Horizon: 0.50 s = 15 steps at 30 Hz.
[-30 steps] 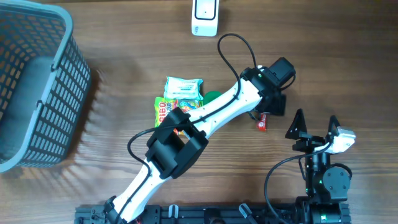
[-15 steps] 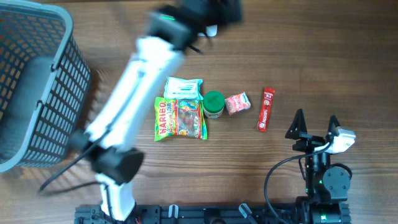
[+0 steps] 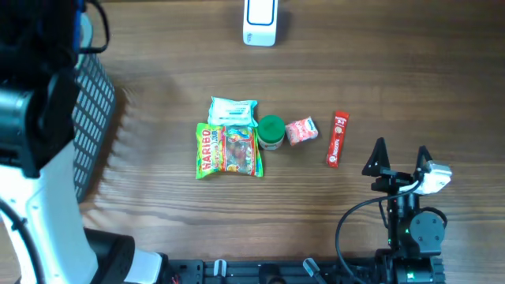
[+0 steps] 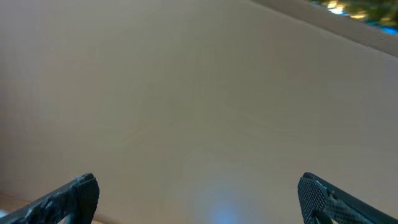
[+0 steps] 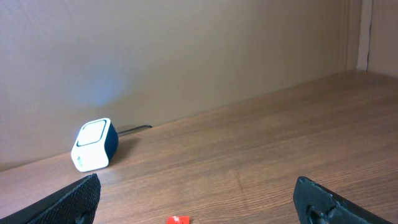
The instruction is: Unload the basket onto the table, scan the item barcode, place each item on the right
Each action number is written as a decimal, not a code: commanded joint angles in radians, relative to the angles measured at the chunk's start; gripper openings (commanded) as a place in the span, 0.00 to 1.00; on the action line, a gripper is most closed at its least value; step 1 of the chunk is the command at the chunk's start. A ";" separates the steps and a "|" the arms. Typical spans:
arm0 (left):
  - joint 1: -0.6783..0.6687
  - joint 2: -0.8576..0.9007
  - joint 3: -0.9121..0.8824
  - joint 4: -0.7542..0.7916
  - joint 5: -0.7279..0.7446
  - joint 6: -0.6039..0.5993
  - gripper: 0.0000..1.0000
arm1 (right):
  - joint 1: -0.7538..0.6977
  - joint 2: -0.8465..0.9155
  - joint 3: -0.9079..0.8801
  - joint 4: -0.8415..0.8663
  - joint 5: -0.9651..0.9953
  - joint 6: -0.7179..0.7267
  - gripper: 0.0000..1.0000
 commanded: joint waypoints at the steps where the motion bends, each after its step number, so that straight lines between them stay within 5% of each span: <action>1: 0.034 -0.018 -0.002 -0.084 -0.066 0.061 1.00 | -0.003 -0.001 -0.001 0.000 -0.080 0.079 1.00; 7: 0.034 -0.143 -0.129 -0.162 -0.029 0.001 1.00 | -0.003 0.011 0.000 -0.010 -0.340 0.102 1.00; 15: 0.035 -0.557 -0.778 0.185 -0.013 0.045 1.00 | -0.002 0.103 0.061 -0.023 -0.446 0.079 1.00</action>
